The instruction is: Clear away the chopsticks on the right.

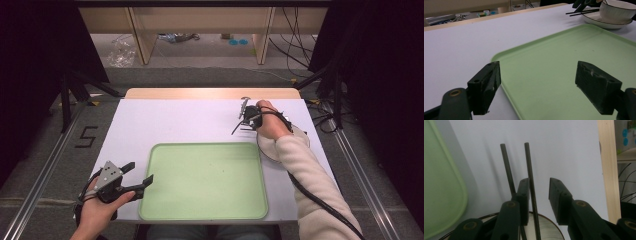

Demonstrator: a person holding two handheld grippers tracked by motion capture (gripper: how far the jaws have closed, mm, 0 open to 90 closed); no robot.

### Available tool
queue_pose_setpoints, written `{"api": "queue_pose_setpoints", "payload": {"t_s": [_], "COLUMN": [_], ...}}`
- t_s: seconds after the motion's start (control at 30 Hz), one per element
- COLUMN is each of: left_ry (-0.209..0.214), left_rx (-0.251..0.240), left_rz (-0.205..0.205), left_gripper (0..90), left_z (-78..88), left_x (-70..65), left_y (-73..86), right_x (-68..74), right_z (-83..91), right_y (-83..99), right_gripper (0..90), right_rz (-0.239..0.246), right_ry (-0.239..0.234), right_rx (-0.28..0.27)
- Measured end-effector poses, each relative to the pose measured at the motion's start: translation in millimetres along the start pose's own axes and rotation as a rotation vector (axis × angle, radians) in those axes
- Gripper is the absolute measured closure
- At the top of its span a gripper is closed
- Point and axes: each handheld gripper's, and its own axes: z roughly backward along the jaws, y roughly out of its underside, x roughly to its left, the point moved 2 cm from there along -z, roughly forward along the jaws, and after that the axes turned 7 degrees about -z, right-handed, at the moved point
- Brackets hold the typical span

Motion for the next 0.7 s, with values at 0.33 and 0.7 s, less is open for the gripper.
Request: {"api": "queue_pose_setpoints", "payload": {"t_s": [0.33, 0.7], "left_ry": [-0.002, -0.003], "left_rx": [0.003, 0.003], "left_rz": [-0.003, -0.005], "left_gripper": [20.8, 20.8], "left_z": [-0.1, -0.1], "left_x": [0.4, 0.4], "left_y": [0.2, 0.1], "right_x": [1.1, -0.2], "right_z": [-8.7, -11.2], "right_y": [-1.0, -4.2], "right_gripper": [73.4, 84.0], "right_rz": [0.019, 0.06], "right_ry": [-0.019, -0.016], "right_rx": [0.007, 0.021]}}
